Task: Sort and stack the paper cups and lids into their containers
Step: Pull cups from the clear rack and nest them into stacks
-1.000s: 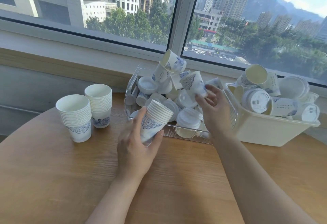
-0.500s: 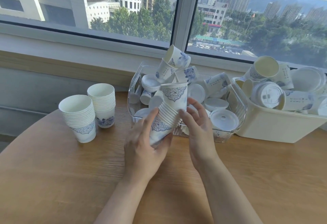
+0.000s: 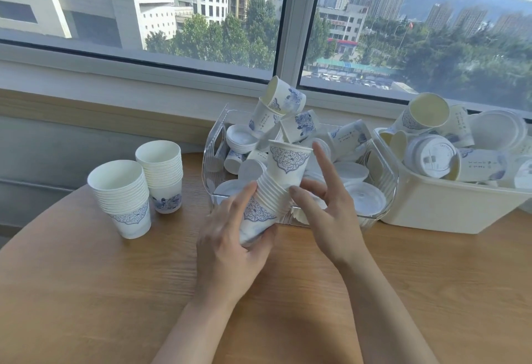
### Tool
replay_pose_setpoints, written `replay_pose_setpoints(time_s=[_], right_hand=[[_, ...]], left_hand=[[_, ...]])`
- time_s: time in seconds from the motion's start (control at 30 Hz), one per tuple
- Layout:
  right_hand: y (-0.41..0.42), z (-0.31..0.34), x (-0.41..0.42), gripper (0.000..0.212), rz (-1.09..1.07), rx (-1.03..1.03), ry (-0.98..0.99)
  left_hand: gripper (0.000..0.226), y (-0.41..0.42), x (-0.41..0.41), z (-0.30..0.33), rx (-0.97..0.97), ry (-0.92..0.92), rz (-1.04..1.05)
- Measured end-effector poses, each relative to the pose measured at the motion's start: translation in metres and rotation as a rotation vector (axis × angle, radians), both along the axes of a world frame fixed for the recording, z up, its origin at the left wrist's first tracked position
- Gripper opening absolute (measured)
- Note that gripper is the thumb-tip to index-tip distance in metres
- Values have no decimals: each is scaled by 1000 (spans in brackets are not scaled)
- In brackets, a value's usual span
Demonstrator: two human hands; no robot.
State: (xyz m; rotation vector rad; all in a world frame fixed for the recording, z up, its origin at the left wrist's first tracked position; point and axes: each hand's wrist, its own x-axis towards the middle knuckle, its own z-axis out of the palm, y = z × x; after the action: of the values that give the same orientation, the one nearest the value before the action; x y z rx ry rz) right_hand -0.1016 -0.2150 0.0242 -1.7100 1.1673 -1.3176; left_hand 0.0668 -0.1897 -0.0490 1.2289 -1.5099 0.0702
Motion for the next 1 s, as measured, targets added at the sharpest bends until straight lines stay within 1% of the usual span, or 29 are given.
replay_pose_setpoints(time_s=[0.07, 0.17, 0.2, 0.23, 0.33, 0.47, 0.5, 0.6, 0.8, 0.9, 1.0], right_hand=[[0, 2, -2, 60, -19, 0, 20], [0, 2, -1, 33, -74, -28, 25], [0, 2, 0, 27, -83, -37, 25], [-1, 0, 1, 26, -87, -39, 30], [-2, -2, 3, 33, -114, -36, 64], [-3, -3, 7, 24, -87, -2, 42], [-3, -3, 9, 25, -66, 12, 29], [-4, -6, 11, 43, -9, 23, -4], [0, -3, 16, 39, 69, 74, -55], [-3, 2, 10, 33, -1, 25, -13], [-18, 10, -10, 32, -152, -38, 130]], left_hand=[[73, 0, 1, 0, 6, 15, 8], [74, 0, 1, 0, 22, 33, 11], [73, 0, 2, 0, 24, 36, 10], [73, 0, 2, 0, 25, 38, 11], [74, -1, 2, -1, 15, 42, 5], [74, -2, 2, -1, 1, 46, -11], [74, -2, 1, -1, -4, 42, -13], [73, -1, 0, 0, -14, 24, -20], [69, -1, 2, 0, -8, 46, -29], [70, -1, -1, 2, 39, 166, -73], [70, 1, -5, 4, 102, 236, -62]])
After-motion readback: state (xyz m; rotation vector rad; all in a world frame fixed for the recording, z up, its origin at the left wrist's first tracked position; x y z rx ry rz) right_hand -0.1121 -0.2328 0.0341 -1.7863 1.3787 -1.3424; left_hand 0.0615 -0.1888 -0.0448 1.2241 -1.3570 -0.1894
